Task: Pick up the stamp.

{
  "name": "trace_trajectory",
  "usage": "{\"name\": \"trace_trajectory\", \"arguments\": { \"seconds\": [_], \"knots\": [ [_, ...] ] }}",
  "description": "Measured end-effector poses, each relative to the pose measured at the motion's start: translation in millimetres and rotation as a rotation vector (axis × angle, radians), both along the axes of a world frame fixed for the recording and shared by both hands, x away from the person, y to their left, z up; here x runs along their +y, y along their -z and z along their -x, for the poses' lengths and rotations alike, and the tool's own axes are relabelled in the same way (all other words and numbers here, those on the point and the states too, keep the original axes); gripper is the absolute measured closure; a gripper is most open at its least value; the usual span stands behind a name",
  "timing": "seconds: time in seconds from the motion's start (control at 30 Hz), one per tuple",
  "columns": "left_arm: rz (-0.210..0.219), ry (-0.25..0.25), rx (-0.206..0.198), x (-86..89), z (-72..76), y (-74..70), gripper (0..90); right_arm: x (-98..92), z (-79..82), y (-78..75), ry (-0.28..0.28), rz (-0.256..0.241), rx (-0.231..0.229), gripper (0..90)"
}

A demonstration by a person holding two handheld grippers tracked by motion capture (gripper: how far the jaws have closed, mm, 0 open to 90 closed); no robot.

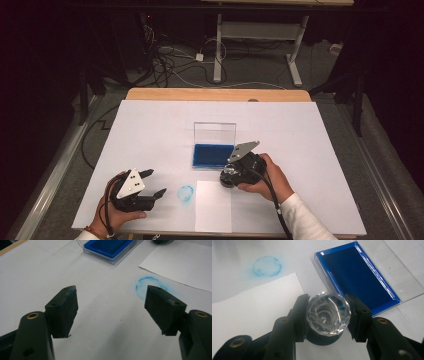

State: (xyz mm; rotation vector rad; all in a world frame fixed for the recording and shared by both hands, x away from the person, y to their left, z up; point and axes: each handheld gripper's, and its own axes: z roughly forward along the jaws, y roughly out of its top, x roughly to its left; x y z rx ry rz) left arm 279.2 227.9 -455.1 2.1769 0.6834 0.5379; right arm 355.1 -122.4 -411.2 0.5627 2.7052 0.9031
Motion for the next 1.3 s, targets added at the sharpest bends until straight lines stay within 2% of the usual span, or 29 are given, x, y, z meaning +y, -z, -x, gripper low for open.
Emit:
{"name": "trace_trajectory", "arguments": {
  "seconds": [0.3, 0.6, 0.77, 1.0, 1.3],
  "knots": [
    [0.002, -0.003, -0.002, 0.1, -0.4, 0.3, 26.0, -13.8, 7.2, -11.6, 0.013, -0.014, -0.037, 56.8],
    [-0.011, 0.001, -0.005, -0.7, -0.1, 0.7, 26.0, -34.0, 11.6, -19.8, 0.057, -0.027, -0.075, 56.8],
    [-0.015, -0.002, -0.006, -0.1, -0.5, 0.7, 26.0, -39.6, 11.2, -22.1, 0.073, -0.020, -0.084, 56.8],
    [-0.016, -0.002, -0.006, -0.8, -0.7, 1.6, 26.0, -47.7, 11.0, -28.1, 0.092, -0.039, -0.102, 56.8],
    [-0.019, 0.007, 0.002, -4.1, -3.6, 3.0, 26.0, -51.1, 12.3, -32.9, 0.089, -0.053, -0.113, 56.9]
  ]
}}
